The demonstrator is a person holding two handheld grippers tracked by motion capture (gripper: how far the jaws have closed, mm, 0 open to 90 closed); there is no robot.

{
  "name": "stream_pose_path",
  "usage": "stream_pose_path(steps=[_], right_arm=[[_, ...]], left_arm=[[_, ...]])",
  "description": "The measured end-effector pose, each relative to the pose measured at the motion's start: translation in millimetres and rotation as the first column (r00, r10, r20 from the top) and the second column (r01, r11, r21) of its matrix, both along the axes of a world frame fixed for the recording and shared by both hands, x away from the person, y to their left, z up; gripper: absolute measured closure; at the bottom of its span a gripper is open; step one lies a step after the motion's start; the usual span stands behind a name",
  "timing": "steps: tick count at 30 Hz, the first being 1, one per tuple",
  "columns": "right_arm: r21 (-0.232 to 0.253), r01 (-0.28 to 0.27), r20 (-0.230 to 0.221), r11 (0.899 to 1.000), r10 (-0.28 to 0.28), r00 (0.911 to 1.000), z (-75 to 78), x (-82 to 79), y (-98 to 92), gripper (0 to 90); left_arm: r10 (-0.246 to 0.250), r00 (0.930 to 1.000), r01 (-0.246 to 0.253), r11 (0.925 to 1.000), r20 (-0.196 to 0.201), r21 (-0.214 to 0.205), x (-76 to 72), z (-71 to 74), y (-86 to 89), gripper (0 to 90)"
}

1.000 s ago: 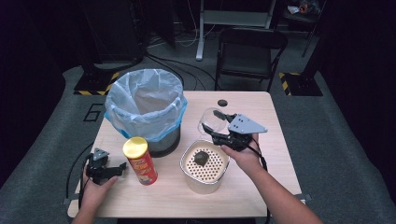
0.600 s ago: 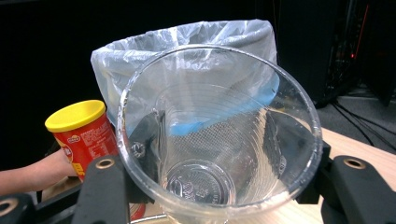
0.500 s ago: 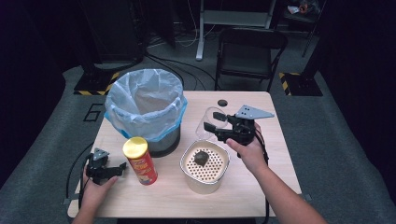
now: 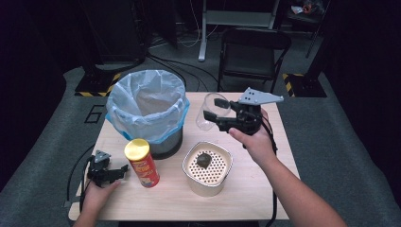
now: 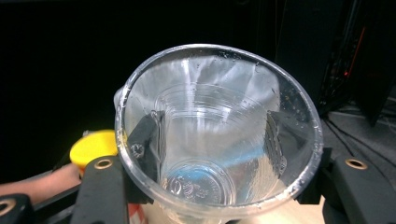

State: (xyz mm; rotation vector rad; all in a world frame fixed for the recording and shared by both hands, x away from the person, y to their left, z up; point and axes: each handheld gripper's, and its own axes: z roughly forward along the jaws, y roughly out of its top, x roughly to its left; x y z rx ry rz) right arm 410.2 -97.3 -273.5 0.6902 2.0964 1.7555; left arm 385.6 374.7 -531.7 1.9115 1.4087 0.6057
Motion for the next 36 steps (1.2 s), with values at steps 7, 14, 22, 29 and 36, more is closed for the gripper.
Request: stream_pose_path(steps=[7,14,22,29,36], right_arm=[[-0.02,-0.022,0.036,1.0,0.023,0.9991,31.0,4.7,14.4,38.9],[-0.004,-0.027,0.07,1.0,0.027,0.9971,61.3,13.0,38.1,38.8],[-0.009,-0.03,0.059,1.0,0.03,0.9978,75.8,30.5,64.8,38.8],[-0.032,-0.021,0.037,0.999,0.022,0.9991,72.4,46.4,85.1,38.8],[-0.068,-0.028,0.007,0.997,0.029,0.9996,61.1,64.7,115.4,38.6]], left_arm=[[-0.011,0.9999,0.011,0.9999,0.002,0.005,-0.7,0.2,-0.8,11.3],[-0.016,0.9998,0.016,0.9999,-0.01,0.006,-1.0,0.9,-0.3,11.4],[-0.014,0.9999,0.014,0.9999,-0.01,0.001,-1.2,0.8,-0.3,11.4],[-0.022,0.9997,0.022,0.9996,-0.006,0.017,-0.9,1.2,0.7,11.4],[-0.026,0.9995,0.027,0.9995,-0.017,0.018,-1.1,2.1,1.2,11.5]])
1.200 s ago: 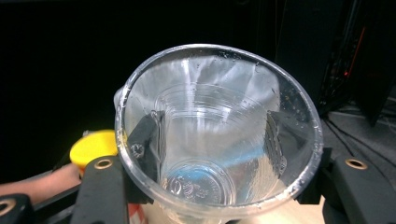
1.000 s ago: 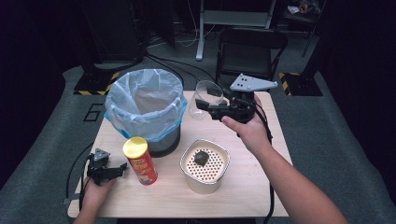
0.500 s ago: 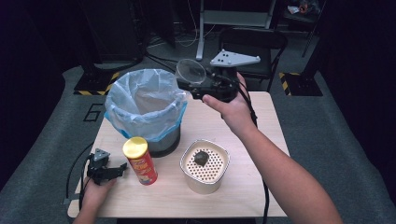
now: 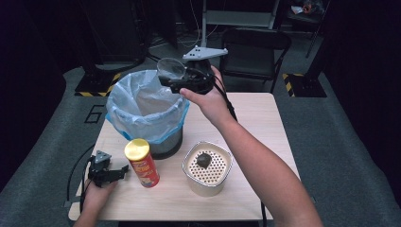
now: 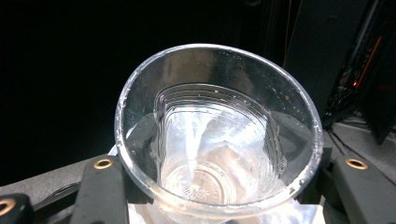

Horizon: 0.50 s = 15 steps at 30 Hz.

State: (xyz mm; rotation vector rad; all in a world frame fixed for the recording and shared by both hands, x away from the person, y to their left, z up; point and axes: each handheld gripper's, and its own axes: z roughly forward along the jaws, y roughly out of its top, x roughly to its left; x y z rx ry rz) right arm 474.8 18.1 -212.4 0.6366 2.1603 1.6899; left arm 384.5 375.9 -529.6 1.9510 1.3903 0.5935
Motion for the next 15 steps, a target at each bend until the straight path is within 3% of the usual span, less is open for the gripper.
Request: stream_pose_path(steps=[15], right_arm=[[-0.047,0.011,-0.018,0.999,-0.012,0.9998,-8.6,18.2,46.2,38.2]], left_arm=[[0.003,1.0,-0.003,1.0,0.008,-0.002,0.1,-0.6,-0.2,11.7]])
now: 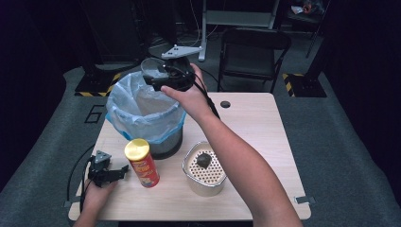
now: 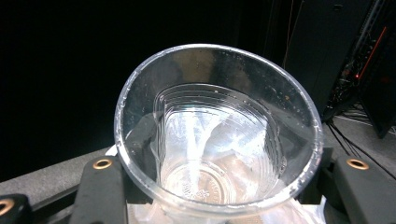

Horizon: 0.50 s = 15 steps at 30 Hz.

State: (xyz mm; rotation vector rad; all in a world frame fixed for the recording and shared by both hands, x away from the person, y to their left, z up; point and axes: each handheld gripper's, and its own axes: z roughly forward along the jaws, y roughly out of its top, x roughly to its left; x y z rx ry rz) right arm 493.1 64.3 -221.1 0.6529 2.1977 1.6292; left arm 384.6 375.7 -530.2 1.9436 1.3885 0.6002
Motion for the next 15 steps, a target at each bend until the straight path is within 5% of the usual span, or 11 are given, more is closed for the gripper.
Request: stream_pose_path(steps=[7,11,14,15], right_arm=[[-0.062,0.008,-0.03,0.998,-0.009,0.9995,0.0,7.9,18.3,38.3],[-0.057,0.019,-0.04,0.998,-0.021,0.999,-1.3,10.0,21.2,37.2],[-0.078,0.021,-0.07,0.997,-0.026,0.9972,-6.4,11.9,25.0,16.7],[-0.078,0.021,-0.07,0.997,-0.026,0.9972,-6.4,11.9,25.0,16.7]], left_arm=[[-0.001,1.0,0.001,1.0,0.0,0.001,0.0,0.0,0.0,11.7],[-0.003,1.0,0.003,1.0,-0.006,0.002,-0.1,0.5,0.2,11.7],[-0.003,1.0,0.003,1.0,-0.007,0.003,-0.1,0.5,0.2,11.7],[-0.003,1.0,0.003,1.0,-0.007,0.003,-0.1,0.5,0.2,11.7]])
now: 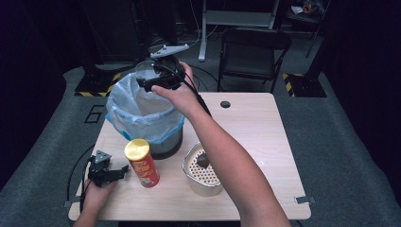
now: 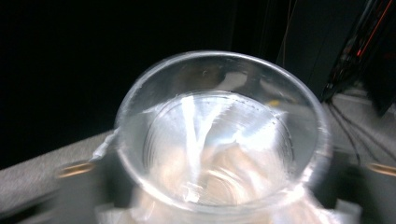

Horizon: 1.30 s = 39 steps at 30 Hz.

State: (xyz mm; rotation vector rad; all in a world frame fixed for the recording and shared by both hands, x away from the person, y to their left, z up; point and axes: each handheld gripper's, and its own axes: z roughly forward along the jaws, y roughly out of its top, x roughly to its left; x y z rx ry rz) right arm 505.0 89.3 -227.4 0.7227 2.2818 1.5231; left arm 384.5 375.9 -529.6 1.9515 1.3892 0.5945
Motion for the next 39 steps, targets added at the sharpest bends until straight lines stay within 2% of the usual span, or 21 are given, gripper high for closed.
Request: stream_pose_path(steps=[1,2,4,7,8,11,14,17,18,20,21,22,25,28,31,34,39], right_arm=[[-0.041,-0.018,-0.032,0.999,0.016,0.9993,-5.5,1.1,3.8,12.3],[-0.041,-0.018,-0.032,0.999,0.016,0.9993,-5.5,1.1,3.8,12.3],[-0.096,-0.031,-0.02,0.995,0.029,0.9994,-11.7,-1.0,5.0,5.7],[-0.091,-0.041,-0.016,0.995,0.04,0.9991,-12.4,-1.9,2.0,5.8],[-0.085,-0.038,-0.014,0.996,0.037,0.9992,-11.6,-2.6,-0.5,6.0],[-0.055,-0.028,-0.011,0.998,0.027,0.9996,-8.5,-5.8,-9.7,7.3],[-0.052,-0.017,-0.005,0.998,0.016,0.9999,-6.1,-11.4,-21.8,14.1],[-0.053,-0.005,0.007,0.999,0.006,1.0,-5.3,-15.1,-29.4,14.7],[-0.044,-0.013,0.009,0.999,0.013,0.9999,-5.0,-17.0,-34.1,15.7],[-0.037,-0.01,0.031,0.999,0.011,0.9995,-4.9,-22.2,-48.6,19.5],[-0.037,-0.01,0.031,0.999,0.011,0.9995,-4.9,-22.2,-48.6,19.5],[-0.032,-0.007,0.031,0.999,0.008,0.9995,-6.0,-24.9,-58.5,20.0],[-0.027,-0.01,0.031,1.0,0.011,0.9995,-7.8,-27.6,-68.0,20.1],[-0.015,0.003,0.039,1.0,-0.002,0.9992,-13.1,-32.7,-85.2,20.7],[-0.02,0.008,0.053,1.0,-0.007,0.9986,-15.9,-35.6,-94.7,22.1],[-0.015,0.017,0.081,1.0,-0.016,0.9966,-22.3,-40.3,-111.9,23.0],[-0.019,0.032,0.097,0.999,-0.03,0.9948,-28.6,-45.3,-128.3,24.0]], left_arm=[[0.0,1.0,0.0,1.0,0.001,-0.001,0.0,-0.1,0.0,11.7],[0.0,1.0,0.0,1.0,0.001,-0.001,0.0,-0.1,0.0,11.7],[0.002,1.0,-0.002,1.0,0.007,-0.002,0.1,-0.5,-0.2,11.7],[0.0,1.0,0.0,1.0,-0.001,-0.001,0.0,-0.1,0.0,11.7],[0.003,1.0,-0.003,1.0,0.007,-0.002,0.1,-0.6,-0.2,11.7],[0.001,1.0,-0.001,1.0,0.0,0.0,0.0,0.0,0.0,11.6],[0.005,1.0,-0.005,1.0,0.007,-0.004,0.0,-0.5,-0.3,11.7],[0.011,0.9999,-0.011,0.9999,0.005,-0.012,-0.7,-0.7,-1.1,11.8],[0.015,0.9997,-0.015,0.9998,0.021,-0.01,-0.8,-1.6,-1.5,11.8],[0.018,0.9997,-0.018,0.9998,0.015,-0.013,-1.2,-1.1,-1.8,11.8],[0.018,0.9997,-0.018,0.9998,0.015,-0.013,-1.2,-1.1,-1.8,11.8],[0.022,0.9996,-0.022,0.9996,0.017,-0.016,-1.2,-1.1,-1.9,11.8],[0.03,0.9995,-0.029,0.9992,0.012,-0.029,-1.4,-0.7,-1.8,12.7],[0.037,0.9993,-0.038,0.9972,-0.01,-0.064,-2.2,1.5,0.7,14.5],[0.038,0.9992,-0.039,0.9975,-0.005,-0.059,-2.2,2.1,2.2,15.1],[0.042,0.9989,-0.043,0.9968,-0.021,-0.068,-2.8,3.3,1.9,15.2],[0.037,0.999,-0.039,0.9973,-0.024,-0.062,-4.1,7.0,2.1,15.6]])
